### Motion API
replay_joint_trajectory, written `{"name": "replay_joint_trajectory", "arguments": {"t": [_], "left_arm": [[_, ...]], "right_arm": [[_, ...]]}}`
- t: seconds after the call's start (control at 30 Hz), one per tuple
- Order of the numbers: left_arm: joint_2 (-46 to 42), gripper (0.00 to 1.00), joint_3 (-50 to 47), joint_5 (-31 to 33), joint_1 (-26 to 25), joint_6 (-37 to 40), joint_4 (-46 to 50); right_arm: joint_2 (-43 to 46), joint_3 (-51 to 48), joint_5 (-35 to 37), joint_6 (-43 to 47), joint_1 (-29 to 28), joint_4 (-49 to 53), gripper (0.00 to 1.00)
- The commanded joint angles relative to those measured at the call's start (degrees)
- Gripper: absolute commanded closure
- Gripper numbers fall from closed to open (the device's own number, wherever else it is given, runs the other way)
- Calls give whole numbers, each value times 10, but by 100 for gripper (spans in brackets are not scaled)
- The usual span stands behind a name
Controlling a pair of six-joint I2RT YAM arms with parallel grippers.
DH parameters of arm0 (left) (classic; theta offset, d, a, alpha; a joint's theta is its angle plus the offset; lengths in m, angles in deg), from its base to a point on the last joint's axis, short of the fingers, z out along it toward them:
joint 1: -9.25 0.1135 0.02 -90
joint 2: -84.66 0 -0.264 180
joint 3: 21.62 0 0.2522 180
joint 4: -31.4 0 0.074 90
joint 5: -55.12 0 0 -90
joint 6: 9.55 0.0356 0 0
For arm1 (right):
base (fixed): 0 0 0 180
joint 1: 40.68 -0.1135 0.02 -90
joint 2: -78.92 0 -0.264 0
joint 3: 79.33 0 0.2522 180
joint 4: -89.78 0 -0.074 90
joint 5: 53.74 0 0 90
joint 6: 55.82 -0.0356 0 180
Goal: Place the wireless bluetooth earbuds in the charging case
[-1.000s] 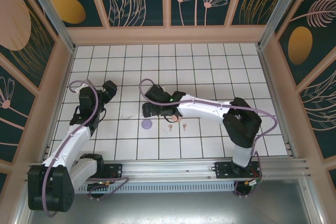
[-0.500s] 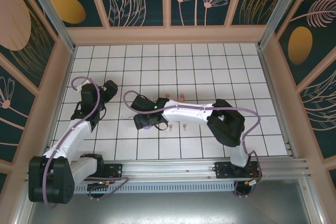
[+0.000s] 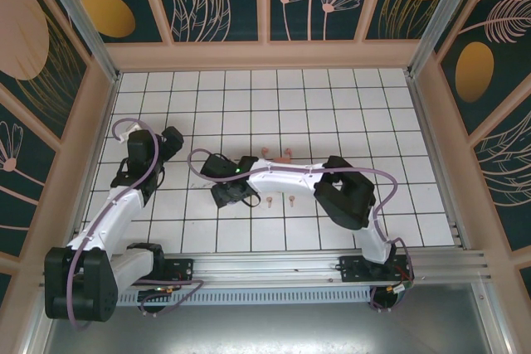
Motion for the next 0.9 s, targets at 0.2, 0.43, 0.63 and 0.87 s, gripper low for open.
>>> {"name": "replay_joint_trajectory", "arguments": {"t": [0.2, 0.43, 0.63, 0.87], "left_arm": [[13, 1, 21, 26, -1, 18, 12], [15, 1, 21, 28, 0, 17, 10], [16, 1, 22, 28, 2, 15, 11], [14, 1, 22, 26, 3, 15, 14]], "right_arm": [[-27, 37, 2, 18, -6, 28, 28], [-38, 43, 3, 21, -6, 32, 29], [-49, 46, 3, 23, -6, 31, 30], [-62, 56, 4, 25, -6, 33, 31]]}}
